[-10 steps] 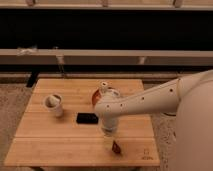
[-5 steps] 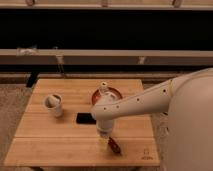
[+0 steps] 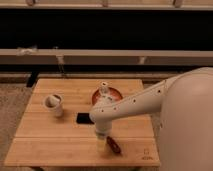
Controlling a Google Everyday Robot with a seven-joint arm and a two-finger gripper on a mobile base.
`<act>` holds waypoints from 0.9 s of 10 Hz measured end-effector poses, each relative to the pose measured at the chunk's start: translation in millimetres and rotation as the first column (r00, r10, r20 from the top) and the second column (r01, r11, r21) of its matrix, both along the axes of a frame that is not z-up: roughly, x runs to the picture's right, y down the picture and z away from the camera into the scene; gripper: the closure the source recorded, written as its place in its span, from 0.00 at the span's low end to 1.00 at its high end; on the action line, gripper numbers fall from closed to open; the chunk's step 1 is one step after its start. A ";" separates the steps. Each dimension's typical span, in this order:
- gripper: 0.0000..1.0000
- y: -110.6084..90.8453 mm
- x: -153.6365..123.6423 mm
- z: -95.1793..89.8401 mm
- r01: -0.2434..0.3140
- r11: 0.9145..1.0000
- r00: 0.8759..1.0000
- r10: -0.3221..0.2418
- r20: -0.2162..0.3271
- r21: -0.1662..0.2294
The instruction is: Drag the pepper across the table
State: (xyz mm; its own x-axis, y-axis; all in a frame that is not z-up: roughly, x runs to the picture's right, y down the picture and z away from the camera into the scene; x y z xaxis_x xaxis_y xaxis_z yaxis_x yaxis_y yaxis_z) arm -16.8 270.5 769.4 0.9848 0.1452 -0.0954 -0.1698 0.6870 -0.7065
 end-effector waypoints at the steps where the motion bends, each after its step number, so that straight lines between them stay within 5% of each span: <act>1: 0.20 2.8 5.7 4.9 -0.014 1.000 1.000 0.014 -0.015 -0.008; 5: 0.20 7.6 25.4 19.3 -0.093 0.995 0.995 0.091 -0.051 -0.033; 9: 0.56 4.5 27.1 20.2 -0.108 0.994 0.993 0.106 -0.045 -0.030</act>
